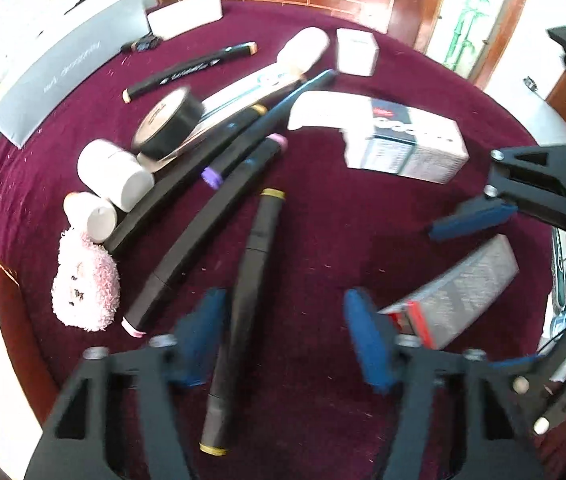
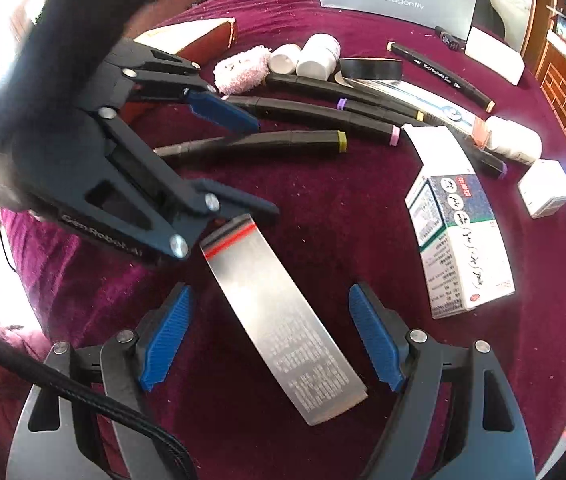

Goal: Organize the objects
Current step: 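Grasp the silver red-striped box with the right tool while the left tool grasps a yellow-capped black marker, then carry both items over the white tray and open both tools to drop them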

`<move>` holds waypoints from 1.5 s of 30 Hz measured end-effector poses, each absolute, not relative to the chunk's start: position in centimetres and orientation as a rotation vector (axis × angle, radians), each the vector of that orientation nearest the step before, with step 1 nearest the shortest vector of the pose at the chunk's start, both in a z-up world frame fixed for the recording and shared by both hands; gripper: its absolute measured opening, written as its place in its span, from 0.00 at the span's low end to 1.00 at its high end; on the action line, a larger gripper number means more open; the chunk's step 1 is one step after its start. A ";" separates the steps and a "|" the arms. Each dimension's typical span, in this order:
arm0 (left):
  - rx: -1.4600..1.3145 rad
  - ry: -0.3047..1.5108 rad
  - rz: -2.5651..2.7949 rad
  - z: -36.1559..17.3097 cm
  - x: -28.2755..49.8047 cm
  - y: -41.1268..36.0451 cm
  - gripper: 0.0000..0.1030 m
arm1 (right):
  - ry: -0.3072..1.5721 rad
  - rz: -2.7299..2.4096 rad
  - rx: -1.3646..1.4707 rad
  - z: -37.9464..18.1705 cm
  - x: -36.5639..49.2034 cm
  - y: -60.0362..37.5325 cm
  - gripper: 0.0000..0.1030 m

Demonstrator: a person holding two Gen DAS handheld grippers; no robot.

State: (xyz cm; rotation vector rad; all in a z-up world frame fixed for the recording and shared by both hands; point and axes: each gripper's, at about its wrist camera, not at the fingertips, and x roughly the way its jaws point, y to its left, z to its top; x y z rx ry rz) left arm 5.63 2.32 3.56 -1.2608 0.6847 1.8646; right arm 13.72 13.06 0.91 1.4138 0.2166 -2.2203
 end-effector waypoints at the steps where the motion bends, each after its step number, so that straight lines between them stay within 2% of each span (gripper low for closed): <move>1: -1.262 0.672 1.856 3.8 5.9 2.1 0.14 | 0.229 -2.225 1.415 0.9 13.8 13.0 0.77; 8: -1.299 0.561 1.884 3.2 7.6 -0.8 0.13 | 0.314 -2.256 1.422 0.8 13.6 11.8 0.77; 11: -1.278 0.581 1.929 3.0 7.7 0.2 0.16 | 0.330 -2.271 1.417 1.0 13.5 11.3 0.77; 14: -1.241 0.608 1.990 2.6 8.3 1.9 0.32 | 0.343 -2.290 1.410 1.4 13.5 10.9 0.74; 16: -1.232 0.569 2.029 2.4 8.0 2.2 0.40 | 0.367 -2.310 1.414 1.4 13.7 10.7 0.68; 19: -1.204 0.510 2.090 2.2 8.3 1.8 0.43 | 0.397 -2.320 1.432 1.0 13.9 10.6 0.63; 21: -1.195 0.480 2.115 2.2 8.7 1.3 0.42 | 0.389 -2.330 1.430 0.6 13.6 10.6 0.47; 22: -1.199 0.461 2.120 2.7 9.1 0.3 0.31 | 0.388 -2.337 1.428 0.7 13.7 10.5 0.37; 23: -1.205 0.433 2.122 2.9 9.2 -0.1 0.19 | 0.373 -2.341 1.432 0.7 13.7 10.4 0.31; 24: -1.231 0.382 2.099 3.0 9.1 -0.6 0.12 | 0.358 -2.343 1.442 0.7 13.7 10.5 0.25; 25: -1.248 0.311 2.092 3.2 9.0 -1.4 0.11 | 0.349 -2.348 1.448 0.7 13.5 10.5 0.24; 35: -1.153 0.103 2.243 6.7 11.7 -8.9 0.11 | 0.200 -2.405 1.374 4.8 15.2 10.3 0.24; 45: -0.790 -0.063 2.433 16.2 16.7 -18.3 0.11 | 0.177 -2.371 1.141 12.4 16.6 5.0 0.24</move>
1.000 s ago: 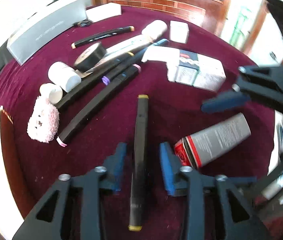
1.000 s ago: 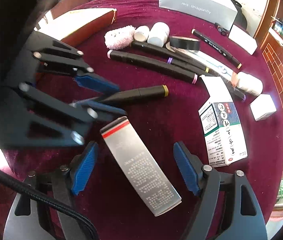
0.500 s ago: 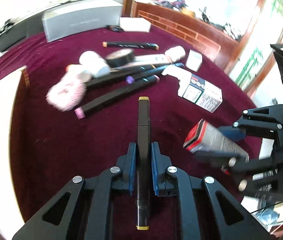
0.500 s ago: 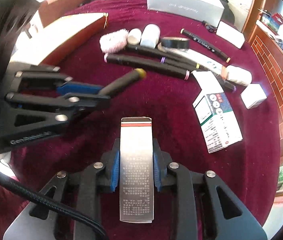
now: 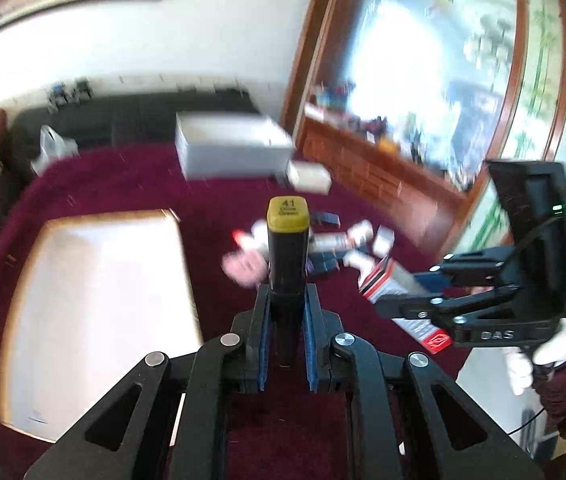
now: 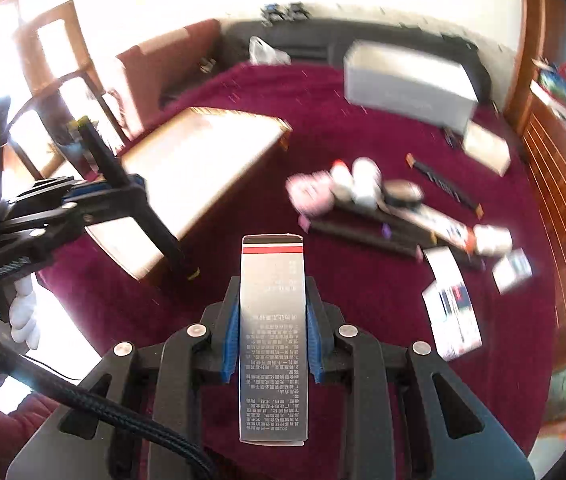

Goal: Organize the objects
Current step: 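Carry both items over the white tray and open both tools to drop them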

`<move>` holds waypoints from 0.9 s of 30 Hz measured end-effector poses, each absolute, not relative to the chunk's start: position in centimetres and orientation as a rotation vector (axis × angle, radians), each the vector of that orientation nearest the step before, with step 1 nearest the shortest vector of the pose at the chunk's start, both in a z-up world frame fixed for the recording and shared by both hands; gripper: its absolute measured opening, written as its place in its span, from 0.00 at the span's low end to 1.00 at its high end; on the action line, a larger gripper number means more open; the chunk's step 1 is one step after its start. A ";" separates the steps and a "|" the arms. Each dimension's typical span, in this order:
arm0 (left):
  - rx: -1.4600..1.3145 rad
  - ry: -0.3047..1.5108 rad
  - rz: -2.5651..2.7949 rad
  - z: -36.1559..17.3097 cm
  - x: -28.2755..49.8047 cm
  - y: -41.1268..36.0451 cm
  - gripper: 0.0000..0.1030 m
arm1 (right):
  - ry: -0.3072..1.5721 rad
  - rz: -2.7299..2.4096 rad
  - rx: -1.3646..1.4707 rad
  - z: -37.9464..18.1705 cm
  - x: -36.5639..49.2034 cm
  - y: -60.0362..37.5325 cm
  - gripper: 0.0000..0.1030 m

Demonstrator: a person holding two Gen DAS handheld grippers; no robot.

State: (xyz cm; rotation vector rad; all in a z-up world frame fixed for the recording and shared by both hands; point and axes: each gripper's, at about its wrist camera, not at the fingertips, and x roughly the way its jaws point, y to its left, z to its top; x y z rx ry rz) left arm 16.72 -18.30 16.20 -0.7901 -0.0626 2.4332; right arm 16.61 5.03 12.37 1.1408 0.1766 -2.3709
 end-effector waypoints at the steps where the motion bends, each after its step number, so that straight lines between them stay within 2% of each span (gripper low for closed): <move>1: -0.772 -0.061 2.451 16.7 16.9 -19.0 0.11 | 0.171 -2.363 1.122 13.0 16.5 4.4 0.24; 9: -0.812 0.034 2.622 18.4 13.9 -24.4 0.11 | 0.056 -2.224 1.077 15.2 12.1 -3.1 0.24; 16: -0.995 0.080 2.614 14.1 8.3 -25.8 0.11 | -0.006 -2.206 1.221 12.0 5.2 -8.7 0.24; 20: -1.104 0.052 2.575 11.5 5.5 -26.0 0.11 | -0.042 -2.235 1.319 9.6 1.0 -10.2 0.24; 27: -1.276 -0.081 2.503 7.8 -0.7 -26.2 0.11 | -0.226 -2.250 1.480 6.4 -5.1 -10.3 0.24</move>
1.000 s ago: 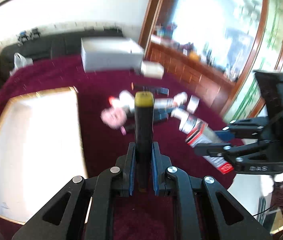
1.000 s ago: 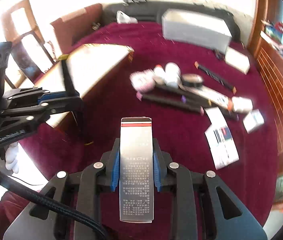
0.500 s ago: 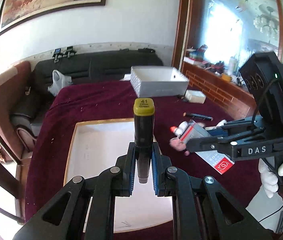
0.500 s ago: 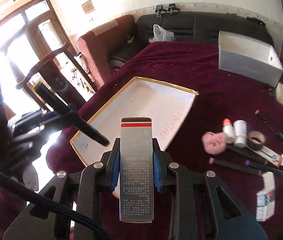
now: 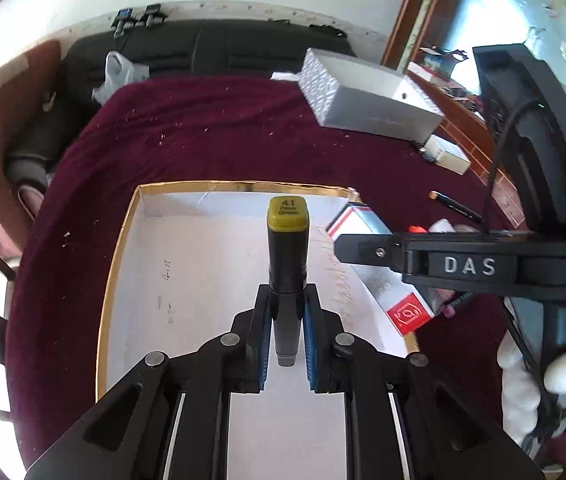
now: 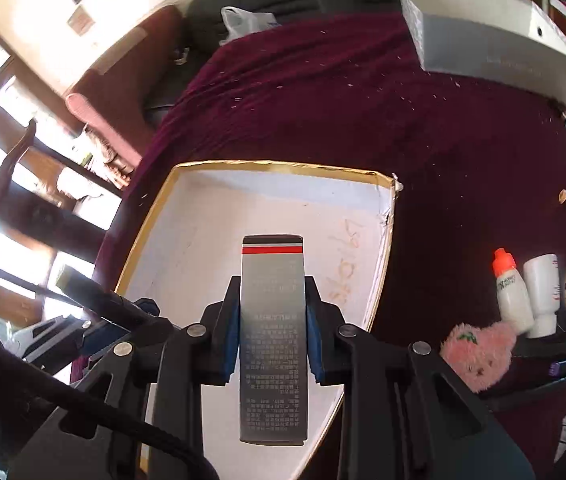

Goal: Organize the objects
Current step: 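Carry both items over the white tray and open both tools to drop them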

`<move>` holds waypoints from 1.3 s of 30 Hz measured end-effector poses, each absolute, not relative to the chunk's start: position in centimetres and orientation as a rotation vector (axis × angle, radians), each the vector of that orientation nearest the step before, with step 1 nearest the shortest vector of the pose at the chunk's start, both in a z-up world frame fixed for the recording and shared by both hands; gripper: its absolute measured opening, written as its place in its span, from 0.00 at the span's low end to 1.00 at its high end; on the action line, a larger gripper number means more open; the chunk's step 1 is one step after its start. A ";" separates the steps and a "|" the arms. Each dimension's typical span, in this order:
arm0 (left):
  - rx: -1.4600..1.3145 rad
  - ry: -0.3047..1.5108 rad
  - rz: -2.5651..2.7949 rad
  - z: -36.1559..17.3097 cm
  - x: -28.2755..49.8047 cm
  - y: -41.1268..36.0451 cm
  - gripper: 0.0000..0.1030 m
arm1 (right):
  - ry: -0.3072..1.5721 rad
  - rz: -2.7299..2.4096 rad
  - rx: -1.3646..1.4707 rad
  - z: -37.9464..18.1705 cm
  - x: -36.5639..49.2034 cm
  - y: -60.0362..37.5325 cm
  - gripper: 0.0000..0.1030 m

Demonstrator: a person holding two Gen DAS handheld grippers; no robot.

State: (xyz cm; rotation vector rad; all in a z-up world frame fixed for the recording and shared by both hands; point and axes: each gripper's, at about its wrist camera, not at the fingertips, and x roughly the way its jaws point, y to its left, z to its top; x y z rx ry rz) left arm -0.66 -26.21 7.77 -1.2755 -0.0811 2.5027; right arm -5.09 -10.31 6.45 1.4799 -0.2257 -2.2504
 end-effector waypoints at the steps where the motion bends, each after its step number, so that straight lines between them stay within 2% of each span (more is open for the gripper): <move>1: -1.281 -0.088 2.500 7.6 -1.3 -26.2 0.12 | -0.243 -2.254 1.496 6.1 -5.6 -10.2 0.24; 13: -1.481 -0.222 2.400 3.1 -7.3 -24.5 0.11 | -0.318 -2.331 1.606 2.6 -9.6 -9.8 0.24; 27: -1.515 -0.309 2.389 1.9 -8.2 -23.5 0.12 | -0.237 -2.379 1.569 2.6 -9.4 -10.2 0.24; 29: -1.511 -0.314 2.404 2.1 -8.1 -23.6 0.15 | -0.220 -2.387 1.567 2.6 -9.4 -10.2 0.24; 30: -1.511 -0.316 2.421 2.2 -8.0 -23.7 0.21 | -0.208 -2.392 1.565 2.6 -9.3 -10.3 0.24; 31: -1.514 -0.325 2.427 2.3 -8.0 -23.9 0.32 | -0.200 -2.394 1.563 2.6 -9.3 -10.4 0.25; 33: -1.527 -0.365 2.446 2.4 -7.8 -24.5 0.43 | -0.198 -2.394 1.558 2.8 -9.2 -10.4 0.29; 36: -1.519 -0.416 2.468 3.0 -7.2 -25.5 0.43 | -0.215 -2.401 1.531 3.3 -9.1 -10.4 0.43; 39: -1.500 -0.442 2.511 4.1 -6.2 -26.5 0.43 | -0.215 -2.409 1.493 4.4 -8.5 -10.0 0.47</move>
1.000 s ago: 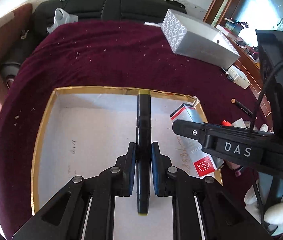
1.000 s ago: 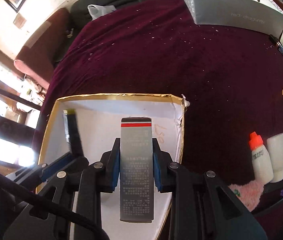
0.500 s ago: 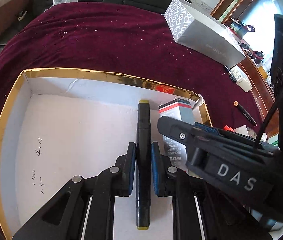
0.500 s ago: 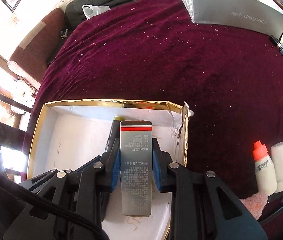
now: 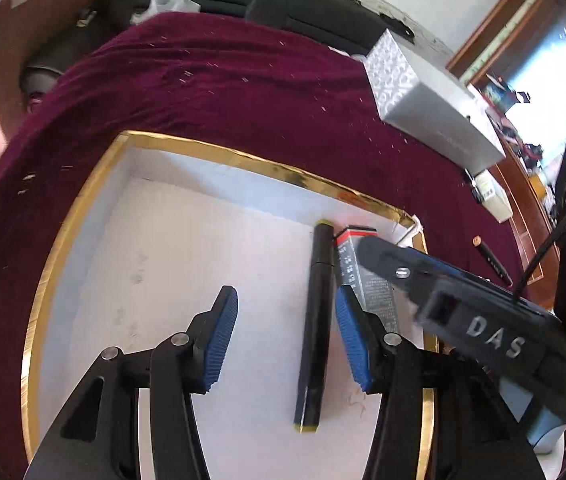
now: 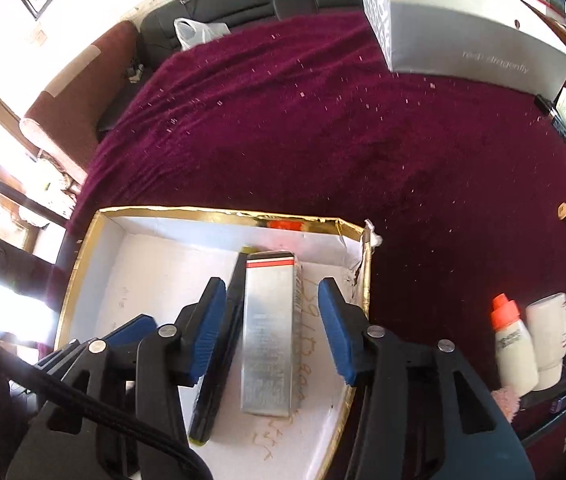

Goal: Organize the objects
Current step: 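Carry both items over the white tray and open both tools to drop them, then grasp the pink plush toy with the left tool while the right tool grasps the white medicine box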

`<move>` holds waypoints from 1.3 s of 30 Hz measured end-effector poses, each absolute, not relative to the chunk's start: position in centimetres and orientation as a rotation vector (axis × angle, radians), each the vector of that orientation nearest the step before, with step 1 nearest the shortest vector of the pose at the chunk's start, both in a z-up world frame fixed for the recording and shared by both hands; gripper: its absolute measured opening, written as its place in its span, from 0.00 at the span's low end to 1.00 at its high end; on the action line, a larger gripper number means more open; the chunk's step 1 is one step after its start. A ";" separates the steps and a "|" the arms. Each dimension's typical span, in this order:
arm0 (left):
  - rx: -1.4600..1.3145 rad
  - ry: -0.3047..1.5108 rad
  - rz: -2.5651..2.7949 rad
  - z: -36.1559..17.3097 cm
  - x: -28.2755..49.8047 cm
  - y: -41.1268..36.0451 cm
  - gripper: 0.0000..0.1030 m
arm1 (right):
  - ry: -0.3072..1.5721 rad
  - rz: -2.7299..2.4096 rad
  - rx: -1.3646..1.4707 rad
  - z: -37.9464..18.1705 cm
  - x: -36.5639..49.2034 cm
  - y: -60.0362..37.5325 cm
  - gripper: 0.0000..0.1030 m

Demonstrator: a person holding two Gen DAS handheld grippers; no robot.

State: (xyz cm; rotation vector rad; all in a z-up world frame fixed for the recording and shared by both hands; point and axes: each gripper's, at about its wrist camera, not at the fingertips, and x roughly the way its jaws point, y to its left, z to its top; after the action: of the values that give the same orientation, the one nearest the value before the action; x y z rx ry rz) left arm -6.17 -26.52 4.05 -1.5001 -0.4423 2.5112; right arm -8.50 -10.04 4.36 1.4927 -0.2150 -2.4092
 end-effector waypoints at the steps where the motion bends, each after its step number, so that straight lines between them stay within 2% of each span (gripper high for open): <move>1: -1.484 -0.443 2.530 4.6 -5.6 -26.7 0.43 | -0.215 -2.417 1.482 4.8 -8.1 -9.8 0.51; 5: -1.409 -0.386 2.620 6.7 -3.0 -26.4 0.44 | -0.216 -2.442 1.419 6.8 -6.3 -8.4 0.56; 11: -1.255 -0.172 2.772 9.9 1.8 -22.9 0.50 | -0.123 -2.581 1.263 10.5 -2.0 -4.8 0.60; 14: -1.211 -0.085 2.773 10.7 3.5 -20.4 0.50 | -0.062 -2.695 1.141 12.6 0.6 -2.2 0.70; 15: -1.196 -0.060 2.770 10.8 4.0 -19.5 0.50 | -0.038 -2.748 1.086 13.3 1.7 -1.0 0.80; 16: -1.185 -0.040 2.767 10.9 4.3 -18.7 0.50 | -0.031 -2.781 1.050 13.6 2.4 0.0 0.84; 22: -1.170 0.049 2.715 10.7 5.5 -13.8 0.50 | -0.214 -2.751 1.217 11.9 3.4 8.2 0.83; 28: -1.247 0.105 2.650 8.8 5.2 -9.7 0.50 | -0.218 -2.818 1.283 9.4 4.7 14.1 0.83; 39: -1.386 0.176 2.564 5.2 2.9 -4.3 0.50 | -0.520 -2.817 1.240 6.4 4.7 22.6 0.83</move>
State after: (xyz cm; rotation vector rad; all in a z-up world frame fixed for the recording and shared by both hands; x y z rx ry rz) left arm 2.85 -4.27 5.20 -1.3859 0.1756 2.5644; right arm 4.72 22.58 6.35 1.2400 -0.5197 -2.8167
